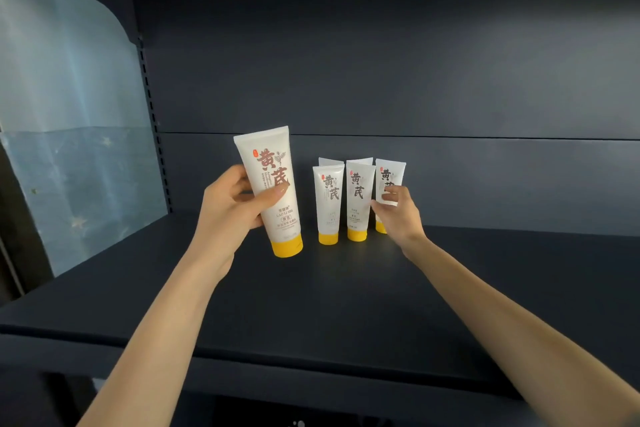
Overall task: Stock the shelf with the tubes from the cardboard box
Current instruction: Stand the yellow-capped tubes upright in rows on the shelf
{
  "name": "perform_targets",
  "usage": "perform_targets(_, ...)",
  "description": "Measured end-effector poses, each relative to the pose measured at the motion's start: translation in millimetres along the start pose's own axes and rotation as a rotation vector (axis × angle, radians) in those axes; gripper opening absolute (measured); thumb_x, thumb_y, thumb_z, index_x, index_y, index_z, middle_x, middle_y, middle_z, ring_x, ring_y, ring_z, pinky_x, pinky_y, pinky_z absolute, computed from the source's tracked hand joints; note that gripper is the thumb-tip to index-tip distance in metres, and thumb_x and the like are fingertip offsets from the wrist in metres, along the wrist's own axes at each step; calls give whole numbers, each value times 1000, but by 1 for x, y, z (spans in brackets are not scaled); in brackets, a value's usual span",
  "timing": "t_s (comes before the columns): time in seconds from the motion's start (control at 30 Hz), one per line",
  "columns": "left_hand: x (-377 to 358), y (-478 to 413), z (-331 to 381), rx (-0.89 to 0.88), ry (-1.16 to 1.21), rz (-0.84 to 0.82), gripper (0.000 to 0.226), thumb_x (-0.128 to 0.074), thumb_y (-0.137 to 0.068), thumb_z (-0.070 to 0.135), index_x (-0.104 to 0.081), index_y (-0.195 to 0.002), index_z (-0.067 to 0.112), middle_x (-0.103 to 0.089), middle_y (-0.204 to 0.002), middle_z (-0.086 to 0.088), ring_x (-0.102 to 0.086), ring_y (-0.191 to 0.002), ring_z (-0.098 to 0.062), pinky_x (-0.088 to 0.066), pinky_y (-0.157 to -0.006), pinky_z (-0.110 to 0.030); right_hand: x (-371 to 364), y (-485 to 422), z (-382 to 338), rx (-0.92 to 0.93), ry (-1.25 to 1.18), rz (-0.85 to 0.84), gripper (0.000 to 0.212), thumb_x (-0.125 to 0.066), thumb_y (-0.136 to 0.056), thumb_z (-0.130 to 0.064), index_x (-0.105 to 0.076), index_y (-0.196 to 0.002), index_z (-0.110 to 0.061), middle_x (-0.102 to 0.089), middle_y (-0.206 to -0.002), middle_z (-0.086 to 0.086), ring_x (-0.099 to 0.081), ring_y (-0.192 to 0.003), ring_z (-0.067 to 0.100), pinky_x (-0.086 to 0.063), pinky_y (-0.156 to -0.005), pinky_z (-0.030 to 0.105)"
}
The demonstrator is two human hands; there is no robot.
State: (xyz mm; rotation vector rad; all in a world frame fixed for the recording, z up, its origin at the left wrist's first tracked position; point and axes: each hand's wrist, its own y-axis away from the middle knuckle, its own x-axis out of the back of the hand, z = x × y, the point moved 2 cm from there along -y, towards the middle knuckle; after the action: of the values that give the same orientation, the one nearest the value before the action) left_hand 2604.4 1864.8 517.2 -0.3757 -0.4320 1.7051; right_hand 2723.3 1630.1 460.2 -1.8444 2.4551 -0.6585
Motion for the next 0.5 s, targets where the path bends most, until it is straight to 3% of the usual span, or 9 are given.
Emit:
perform_targets(0.13,-15,-4,7,8,29,-67,25,-69,-82,12,-62,-102,23,-70,-100,7,-68,-88,-2,-56,-63,-20,8,26,-35,109,-158,-104,37,-52,-97,-26,-43,-131,-15,-54,-120,-1,-56,-114,19,-51,-87,31)
perform_targets(0.3,-42,-5,15,-18,13,-165,28,-72,-79,16,-65,-106,21,-72,-102,7,-67,-96,-8,-54,-84,-30,16,78,-72,277,-231,-467,38,-58,-92,-33,-48,-127,-23,-61,-119,1,-59,-111,13,-52,-91,28)
perform_targets(0.4,-57,-3,21,-64,19,-233,23,-73,-78,16,-65,-98,25,-72,-98,9,-67,-93,-6,-53,-81,-24,21,99,-75,327,-264,-451,47,-69,-81,-33,-51,-124,-25,-64,-118,0,-62,-109,16,-52,-92,32)
perform_targets(0.5,-69,0,24,-95,31,-299,24,-73,-77,17,-65,-97,29,-72,-98,10,-67,-94,-7,-53,-82,-26,30,108,-74,324,-305,-357,39,-68,-82,-20,-54,-119,-20,-66,-115,2,-66,-103,15,-55,-86,29)
